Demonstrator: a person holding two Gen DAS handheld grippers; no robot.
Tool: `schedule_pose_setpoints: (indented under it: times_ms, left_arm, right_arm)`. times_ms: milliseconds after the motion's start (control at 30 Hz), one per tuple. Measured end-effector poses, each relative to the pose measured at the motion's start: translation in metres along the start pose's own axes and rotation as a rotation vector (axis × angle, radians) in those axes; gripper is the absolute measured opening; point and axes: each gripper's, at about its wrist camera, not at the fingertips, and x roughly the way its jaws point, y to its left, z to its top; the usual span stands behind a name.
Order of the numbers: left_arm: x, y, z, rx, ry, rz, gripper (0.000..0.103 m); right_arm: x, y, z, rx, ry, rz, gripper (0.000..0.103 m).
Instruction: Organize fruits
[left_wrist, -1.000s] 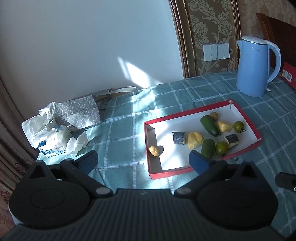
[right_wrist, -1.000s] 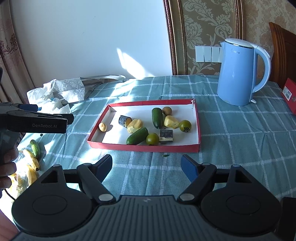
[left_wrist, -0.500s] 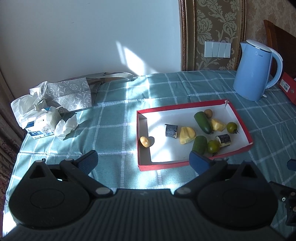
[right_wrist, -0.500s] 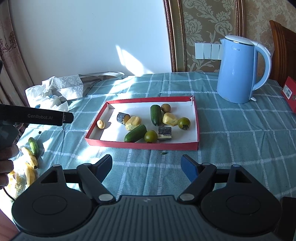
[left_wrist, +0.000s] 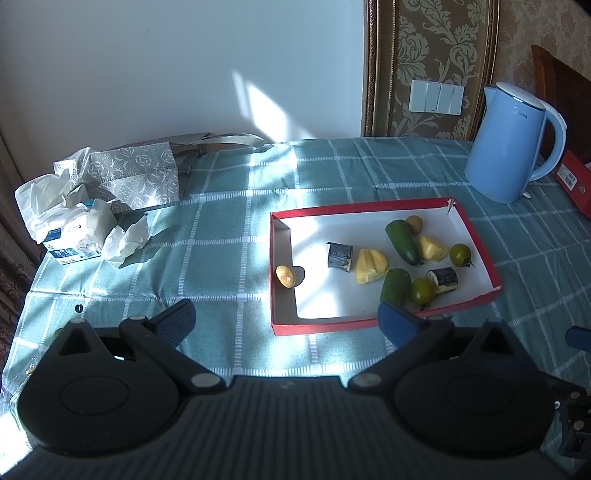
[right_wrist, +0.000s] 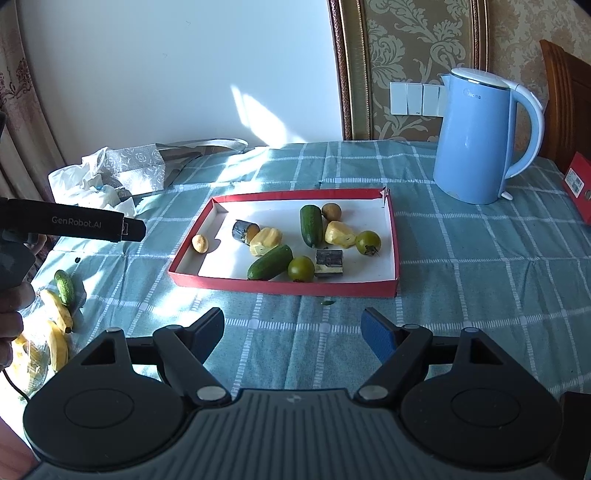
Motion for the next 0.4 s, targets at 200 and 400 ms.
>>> schedule_pose_setpoints:
  times_ms: [200,400]
  left_arm:
    - [0.0022,-0.0031,0.003,0.001,0.006,-0.01,0.103]
    - [0.0024,-0.0069,0.0028,0.011,-0.006,-0.004,0.103]
  right_arm:
    - [-0.0008,-0.0018,-0.0015,0.008,0.002,-0.008,0.081]
    - [-0.0005,-0.0074,-0.0037,0.025,0.003,-0.02,0.081]
